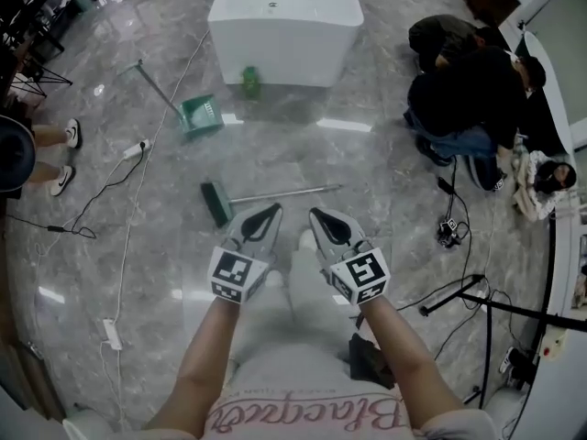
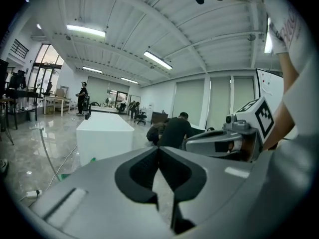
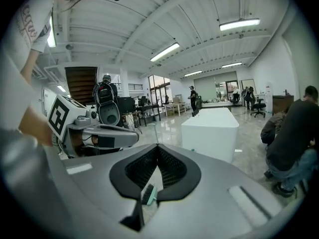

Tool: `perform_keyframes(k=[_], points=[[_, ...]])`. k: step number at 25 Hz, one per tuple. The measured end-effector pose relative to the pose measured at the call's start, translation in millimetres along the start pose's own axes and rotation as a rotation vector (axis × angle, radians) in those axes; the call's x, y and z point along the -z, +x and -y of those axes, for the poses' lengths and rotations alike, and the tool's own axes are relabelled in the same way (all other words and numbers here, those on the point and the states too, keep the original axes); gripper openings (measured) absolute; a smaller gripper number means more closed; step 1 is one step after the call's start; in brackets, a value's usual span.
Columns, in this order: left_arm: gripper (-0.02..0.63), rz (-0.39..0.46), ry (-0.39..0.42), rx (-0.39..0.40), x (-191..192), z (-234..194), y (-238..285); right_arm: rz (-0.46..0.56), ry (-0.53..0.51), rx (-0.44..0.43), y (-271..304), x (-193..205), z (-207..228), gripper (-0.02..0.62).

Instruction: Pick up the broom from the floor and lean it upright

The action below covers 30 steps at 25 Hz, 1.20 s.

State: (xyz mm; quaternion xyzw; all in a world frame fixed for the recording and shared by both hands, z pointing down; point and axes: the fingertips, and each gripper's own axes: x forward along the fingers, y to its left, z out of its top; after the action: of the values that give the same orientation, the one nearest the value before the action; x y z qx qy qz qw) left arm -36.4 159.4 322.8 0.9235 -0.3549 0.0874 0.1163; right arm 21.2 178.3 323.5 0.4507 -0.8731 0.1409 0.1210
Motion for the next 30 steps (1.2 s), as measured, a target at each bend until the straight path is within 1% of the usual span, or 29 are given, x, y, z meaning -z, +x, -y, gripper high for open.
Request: perform_keyframes(k=[5,9,11,13,15,17,20,22,25,28,30], points=[[0.0,-0.108,-0.031,0.017,43,-20,55,-0.074,0.098,0.011,33,40,48,0.002],[0.0,-0.22,-0.054,0.044,92,-39,110,-0.137,0.165,0.025,66,77,89,0.002],[0.0,-0.258,-0.075,0.042,117,-54,141,-0.164,0.179,0.015,86,99,111,0.002],[0.0,-0.303,-0.074,0.04,145,-65,167,-0.205,0.183,-0.005,102,127,129,0.002],[0.0,-0.361,-0.052,0.056,176,-70,186,-0.266,0.191,-0.018,116,161,142,0.002],[0.0,-0.427,-0.012,0.095,213,-77,203,-0.321,0.187,-0.03,135,196,153,0.002],[0.0,-0.562,0.05,0.158,281,-85,217,-0.381,0.174,-0.06,164,245,158,0.002],[0.0,-0.646,0.084,0.186,326,-90,222,-0.413,0.174,-0.066,180,278,158,0.002],[0.0,-0.733,0.153,0.202,387,-104,230,-0.454,0.193,-0.049,203,329,162,0.002],[0.0,-0.818,0.232,0.21,445,-120,238,-0.482,0.238,-0.016,221,378,167,0.002],[0.006,-0.876,0.263,0.231,483,-126,241,-0.505,0.267,0.001,229,409,169,0.002]])
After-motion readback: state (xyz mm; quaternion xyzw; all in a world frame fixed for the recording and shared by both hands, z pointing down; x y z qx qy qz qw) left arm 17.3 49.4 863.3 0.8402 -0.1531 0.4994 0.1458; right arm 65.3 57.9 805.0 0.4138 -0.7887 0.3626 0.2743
